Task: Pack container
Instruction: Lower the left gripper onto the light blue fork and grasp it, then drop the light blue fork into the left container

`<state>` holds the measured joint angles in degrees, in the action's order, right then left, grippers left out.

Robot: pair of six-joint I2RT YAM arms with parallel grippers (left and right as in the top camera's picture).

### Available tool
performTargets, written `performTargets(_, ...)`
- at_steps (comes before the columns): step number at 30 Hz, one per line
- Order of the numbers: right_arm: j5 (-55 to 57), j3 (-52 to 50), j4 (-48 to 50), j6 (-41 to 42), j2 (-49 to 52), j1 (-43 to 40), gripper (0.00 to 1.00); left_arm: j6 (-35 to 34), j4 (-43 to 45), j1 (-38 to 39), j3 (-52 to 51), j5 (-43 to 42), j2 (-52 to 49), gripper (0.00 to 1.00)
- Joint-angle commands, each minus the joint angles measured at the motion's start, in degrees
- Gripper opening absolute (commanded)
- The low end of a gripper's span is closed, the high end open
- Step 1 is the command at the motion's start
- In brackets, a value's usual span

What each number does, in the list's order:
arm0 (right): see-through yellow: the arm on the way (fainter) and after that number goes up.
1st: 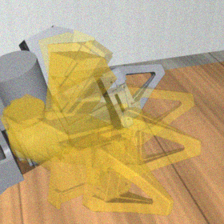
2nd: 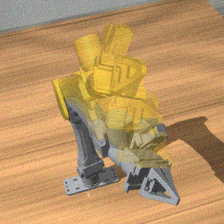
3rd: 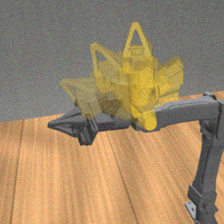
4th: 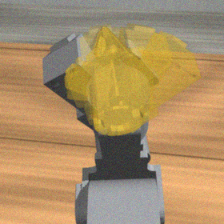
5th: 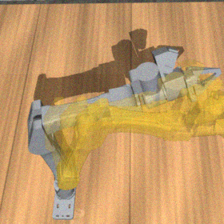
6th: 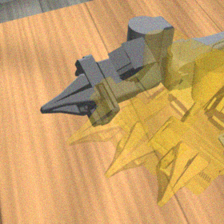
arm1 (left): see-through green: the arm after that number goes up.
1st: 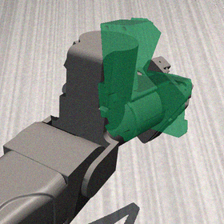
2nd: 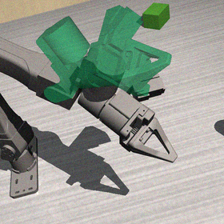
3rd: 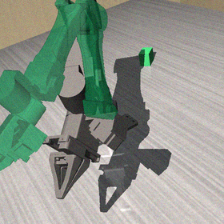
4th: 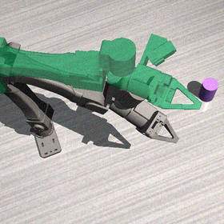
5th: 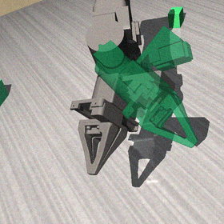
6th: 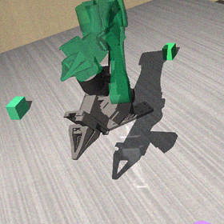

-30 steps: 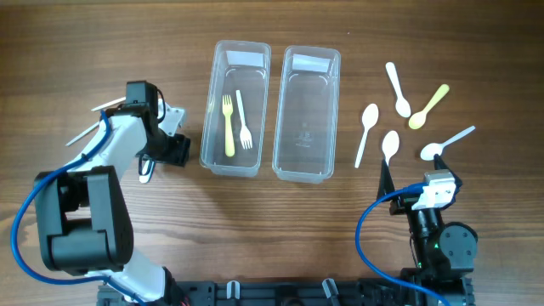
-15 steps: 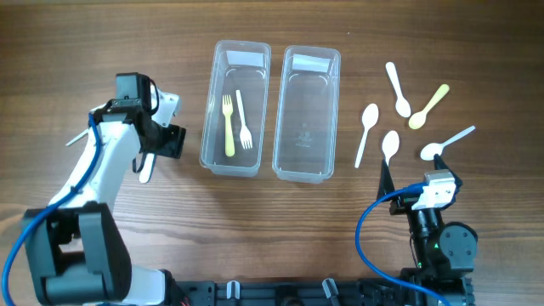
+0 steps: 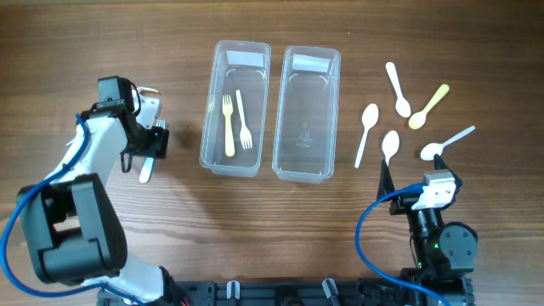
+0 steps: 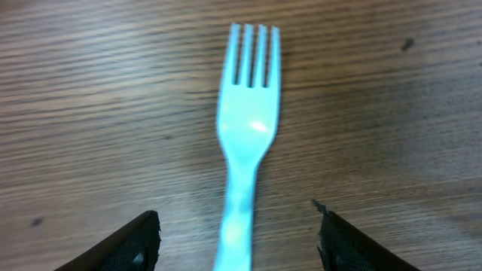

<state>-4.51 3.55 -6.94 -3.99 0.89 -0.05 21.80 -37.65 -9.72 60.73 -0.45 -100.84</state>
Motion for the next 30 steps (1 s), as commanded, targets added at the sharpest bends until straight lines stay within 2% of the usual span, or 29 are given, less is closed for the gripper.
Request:
performTargets(1, -0.7, -0.2, 0.2, -0.4, -0.3, -0.2, 1.00, 3.4, 0.2, -0.2, 0.3, -3.6, -3.1, 0.70)
performTargets(7, -0.7, -0.2, 0.2, -0.4, -0.3, -0.2, 1.00, 3.3, 0.6, -0.2, 0.3, -2.9, -8.4, 0.69)
performTargets(11, -0.7, -0.2, 0.2, -0.4, -0.3, -0.2, 1.00, 3.3, 0.4, -0.2, 0.3, -3.0, -8.3, 0.64)
performTargets(16, -0.7, -0.2, 0.2, -0.4, -0.3, -0.2, 1.00, 3.3, -0.3, 0.1, 0.3, -6.6, -8.3, 0.10)
performTargets(17, -0.7, -0.2, 0.2, -0.4, -0.3, -0.2, 1.00, 3.3, -0.3, 0.2, 0.3, -6.6, -8.3, 0.04)
performTargets(21, -0.7, -0.2, 0.2, -0.4, -0.3, -0.2, 1.00, 3.3, -0.3, 0.9, 1.6, -6.6, -7.8, 0.04)
performTargets(24, -0.7, -0.2, 0.2, -0.4, -0.3, -0.2, 1.00, 2.5, -1.8, 2.1, 7.0, -6.6, -4.4, 0.04)
performTargets(25, -0.7, -0.2, 0.2, -0.4, -0.3, -0.2, 1.00, 0.5, -2.0, 2.5, 9.3, -6.6, -2.7, 0.04)
performTargets(30, -0.7, -0.2, 0.2, -0.4, -0.3, -0.2, 1.00, -20.0, -1.9, 6.0, 18.9, -6.9, 8.8, 0.04)
